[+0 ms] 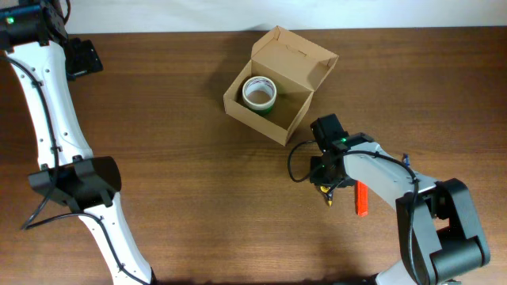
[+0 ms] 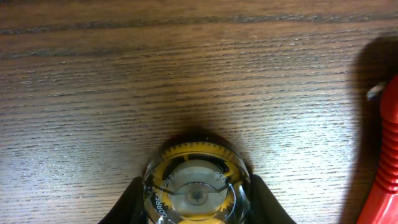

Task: Pack container
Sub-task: 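Lower the right gripper and close it on the yellow correction tape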

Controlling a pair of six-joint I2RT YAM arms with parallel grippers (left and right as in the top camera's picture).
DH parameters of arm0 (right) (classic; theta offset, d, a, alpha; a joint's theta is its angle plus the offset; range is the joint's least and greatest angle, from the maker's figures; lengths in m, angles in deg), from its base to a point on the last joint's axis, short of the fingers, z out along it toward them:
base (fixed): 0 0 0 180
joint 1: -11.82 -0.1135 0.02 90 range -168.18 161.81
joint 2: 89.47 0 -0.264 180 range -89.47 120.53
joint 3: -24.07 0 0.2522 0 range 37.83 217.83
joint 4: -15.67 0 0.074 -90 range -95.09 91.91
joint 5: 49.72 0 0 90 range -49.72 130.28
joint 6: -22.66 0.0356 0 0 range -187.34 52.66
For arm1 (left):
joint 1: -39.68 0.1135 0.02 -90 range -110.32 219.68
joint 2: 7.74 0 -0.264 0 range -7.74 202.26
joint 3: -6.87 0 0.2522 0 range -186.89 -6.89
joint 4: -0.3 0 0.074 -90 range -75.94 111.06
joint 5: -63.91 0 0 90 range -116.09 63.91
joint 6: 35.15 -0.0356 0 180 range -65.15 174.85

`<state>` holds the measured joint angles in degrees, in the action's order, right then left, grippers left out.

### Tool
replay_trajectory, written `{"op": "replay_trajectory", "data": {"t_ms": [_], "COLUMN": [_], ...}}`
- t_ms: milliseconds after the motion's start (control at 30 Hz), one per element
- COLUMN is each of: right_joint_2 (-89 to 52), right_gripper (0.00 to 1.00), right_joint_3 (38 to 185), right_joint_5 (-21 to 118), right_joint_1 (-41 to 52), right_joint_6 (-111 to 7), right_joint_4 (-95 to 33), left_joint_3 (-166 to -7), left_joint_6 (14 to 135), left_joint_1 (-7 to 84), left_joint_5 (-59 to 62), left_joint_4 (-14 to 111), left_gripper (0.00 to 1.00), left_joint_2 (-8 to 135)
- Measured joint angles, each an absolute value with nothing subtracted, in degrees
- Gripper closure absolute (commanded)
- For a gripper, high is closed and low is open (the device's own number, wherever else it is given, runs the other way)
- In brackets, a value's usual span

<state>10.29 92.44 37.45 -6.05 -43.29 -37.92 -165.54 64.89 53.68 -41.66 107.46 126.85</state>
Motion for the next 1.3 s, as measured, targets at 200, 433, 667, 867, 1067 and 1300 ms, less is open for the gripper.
{"op": "replay_trajectory", "data": {"t_ms": [200, 433, 667, 867, 1067, 1300], "right_joint_2": [10.5, 11.8, 11.8, 11.8, 11.8, 12.1], "right_gripper": [0.74, 0.74, 0.73, 0.73, 0.74, 0.78], "right_joint_3": [93.0, 101.4, 119.9, 134.8, 144.8, 146.3], "right_joint_5": [37.1, 34.6, 32.1, 30.9, 31.2, 35.4], "right_joint_1": [-6.1, -6.1, -6.1, -6.1, -6.1, -6.1], "right_joint_6": [-43.7, -46.6, -50.1, -51.0, -44.0, -29.5], "right_joint_4": [-38.2, -44.9, -53.1, -57.7, -58.1, -57.8], "left_joint_3": [-165.5, -165.5, -165.5, -165.5, -165.5, -165.5], "left_joint_6": [64.9, 64.9, 64.9, 64.9, 64.9, 64.9], "left_joint_1": [53.7, 53.7, 53.7, 53.7, 53.7, 53.7], "left_joint_5": [-41.7, -41.6, -41.7, -41.7, -41.7, -41.7], "left_joint_4": [107.5, 107.5, 107.5, 107.5, 107.5, 107.5], "left_gripper": [0.0, 0.0, 0.0, 0.0, 0.0, 0.0], "left_joint_2": [126.8, 126.8, 126.8, 126.8, 126.8, 126.8]}}
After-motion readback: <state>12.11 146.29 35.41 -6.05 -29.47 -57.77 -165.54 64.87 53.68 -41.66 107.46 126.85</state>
